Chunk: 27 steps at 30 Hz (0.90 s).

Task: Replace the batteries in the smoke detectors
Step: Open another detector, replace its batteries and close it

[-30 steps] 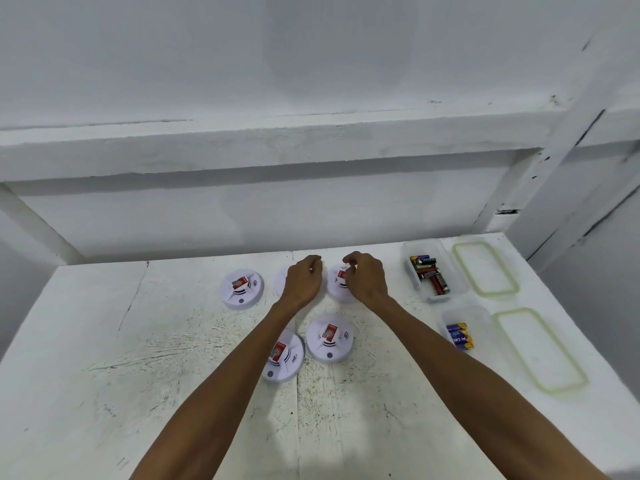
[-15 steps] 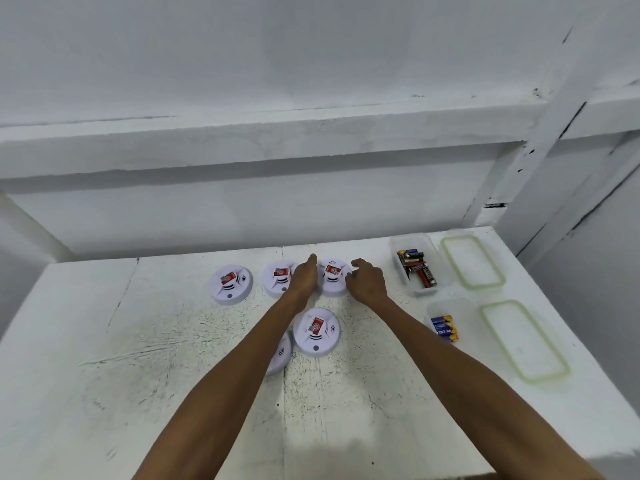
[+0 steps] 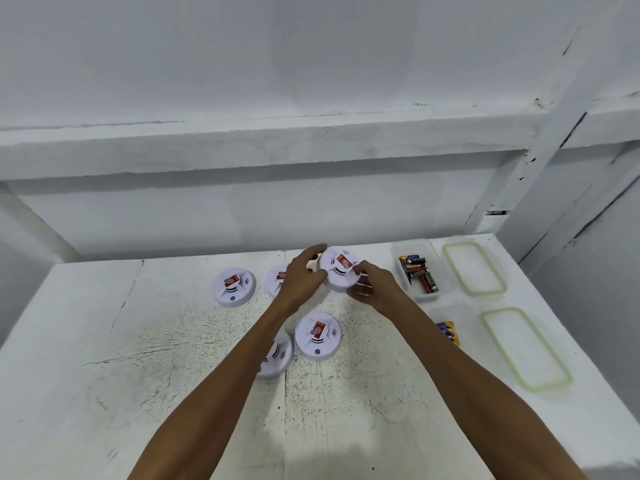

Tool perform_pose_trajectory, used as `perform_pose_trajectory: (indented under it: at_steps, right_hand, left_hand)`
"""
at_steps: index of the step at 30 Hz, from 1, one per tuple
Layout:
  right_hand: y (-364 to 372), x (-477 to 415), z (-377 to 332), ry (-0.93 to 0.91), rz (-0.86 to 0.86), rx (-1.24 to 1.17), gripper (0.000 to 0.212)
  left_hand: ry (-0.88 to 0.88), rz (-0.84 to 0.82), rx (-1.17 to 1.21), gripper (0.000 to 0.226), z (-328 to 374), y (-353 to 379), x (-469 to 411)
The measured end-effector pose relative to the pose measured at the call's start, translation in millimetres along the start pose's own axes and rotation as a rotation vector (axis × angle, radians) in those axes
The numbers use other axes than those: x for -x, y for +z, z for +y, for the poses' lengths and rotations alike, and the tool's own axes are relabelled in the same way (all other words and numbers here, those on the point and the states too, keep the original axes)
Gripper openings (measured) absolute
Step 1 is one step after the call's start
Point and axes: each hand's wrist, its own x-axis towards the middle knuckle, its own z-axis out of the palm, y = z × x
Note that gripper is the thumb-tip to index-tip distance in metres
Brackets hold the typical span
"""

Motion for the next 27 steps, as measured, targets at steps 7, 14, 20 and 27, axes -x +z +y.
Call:
perform_pose_trajectory:
  at_steps: [7, 14, 20, 27]
  right_hand:
    - [-13.0, 6.2, 7.5, 0.023, -0.057, -0.118, 0.020]
    - [-14.6, 22.8, 5.0, 0.082, -0.029, 0.119, 0.074]
    - [-4.8, 36.5, 12.2, -0.177, -0.065, 0.315, 0.060]
    - [-3.3, 50.7, 29.7, -0.346, -0.064, 0.220, 0.031]
  left_hand:
    - [0.351, -0.130, -0.117, 0.045, -13.7, -7.8, 15.1]
    - [0.234, -0.068, 0.062, 0.031, -14.6, 10.2, 24.0]
    - [-0.004, 0.049, 0.326, 0.030, -5.5, 17.1, 28.5]
    - [-0.188, 0.054, 0.601, 0.028, -9.5, 32.8, 52.6]
